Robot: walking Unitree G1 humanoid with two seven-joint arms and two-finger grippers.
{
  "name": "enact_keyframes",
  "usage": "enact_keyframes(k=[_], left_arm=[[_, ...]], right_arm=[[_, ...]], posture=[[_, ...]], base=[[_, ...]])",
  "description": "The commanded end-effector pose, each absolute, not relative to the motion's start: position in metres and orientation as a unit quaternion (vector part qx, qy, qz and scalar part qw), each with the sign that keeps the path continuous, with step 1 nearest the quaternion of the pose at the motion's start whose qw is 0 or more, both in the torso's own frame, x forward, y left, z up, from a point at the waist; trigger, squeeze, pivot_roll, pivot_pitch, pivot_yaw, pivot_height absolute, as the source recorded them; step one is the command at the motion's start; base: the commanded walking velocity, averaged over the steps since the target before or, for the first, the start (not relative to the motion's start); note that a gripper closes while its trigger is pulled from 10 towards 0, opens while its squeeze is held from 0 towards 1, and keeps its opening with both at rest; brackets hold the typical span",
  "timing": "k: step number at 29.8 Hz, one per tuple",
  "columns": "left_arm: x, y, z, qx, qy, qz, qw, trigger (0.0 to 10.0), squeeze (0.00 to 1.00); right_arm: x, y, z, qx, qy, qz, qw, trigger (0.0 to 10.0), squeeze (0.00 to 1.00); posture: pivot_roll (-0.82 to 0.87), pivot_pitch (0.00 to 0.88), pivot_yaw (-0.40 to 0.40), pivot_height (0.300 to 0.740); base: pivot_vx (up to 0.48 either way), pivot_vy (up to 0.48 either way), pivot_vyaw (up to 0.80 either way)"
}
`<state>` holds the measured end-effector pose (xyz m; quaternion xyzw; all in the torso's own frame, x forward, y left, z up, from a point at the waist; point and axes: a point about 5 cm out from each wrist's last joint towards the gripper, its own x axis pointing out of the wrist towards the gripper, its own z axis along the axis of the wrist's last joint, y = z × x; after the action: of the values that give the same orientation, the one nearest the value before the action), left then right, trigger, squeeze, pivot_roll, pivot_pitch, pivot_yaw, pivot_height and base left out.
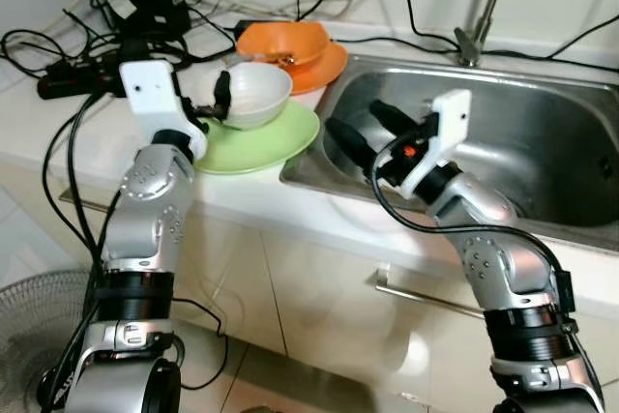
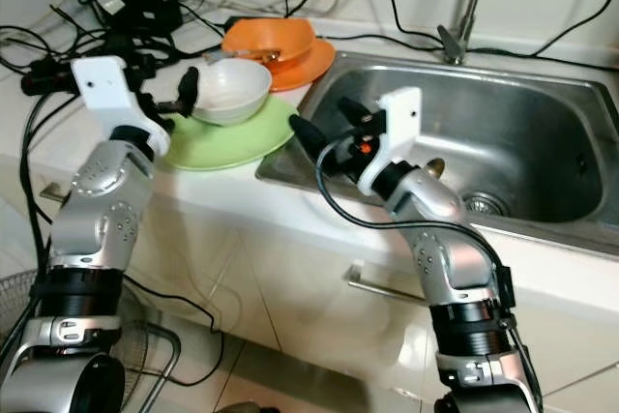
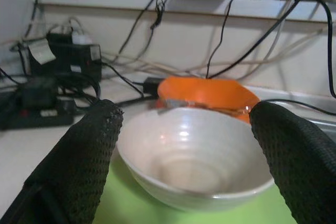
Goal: Kitchen organization
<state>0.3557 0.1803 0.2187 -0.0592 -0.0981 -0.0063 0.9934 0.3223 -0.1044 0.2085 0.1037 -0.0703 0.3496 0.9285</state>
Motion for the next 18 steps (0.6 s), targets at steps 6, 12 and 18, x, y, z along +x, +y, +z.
enact_keyframes(k=[6, 12, 18], left_arm=[[0.358, 0.209, 0.210, -0.045, -0.059, 0.040, 0.996, 10.0, 0.00], [0.366, 0.211, 0.222, -0.039, -0.063, 0.035, 0.997, 10.0, 0.00], [0.369, 0.195, 0.225, -0.068, -0.072, 0.017, 0.995, 10.0, 0.00]], right_arm=[[0.322, -0.091, 0.220, 0.124, -0.092, 0.354, 0.923, 10.0, 0.51], [0.321, -0.092, 0.221, 0.132, -0.103, 0.337, 0.926, 10.0, 0.52], [0.319, -0.100, 0.218, 0.134, -0.101, 0.312, 0.935, 10.0, 0.51]], posture=[[-0.02, 0.000, 0.075, 0.740], [-0.03, 0.000, 0.118, 0.740], [-0.05, 0.000, 0.120, 0.740]], base=[[0.000, 0.000, 0.00], [0.000, 0.000, 0.00], [0.000, 0.000, 0.00]])
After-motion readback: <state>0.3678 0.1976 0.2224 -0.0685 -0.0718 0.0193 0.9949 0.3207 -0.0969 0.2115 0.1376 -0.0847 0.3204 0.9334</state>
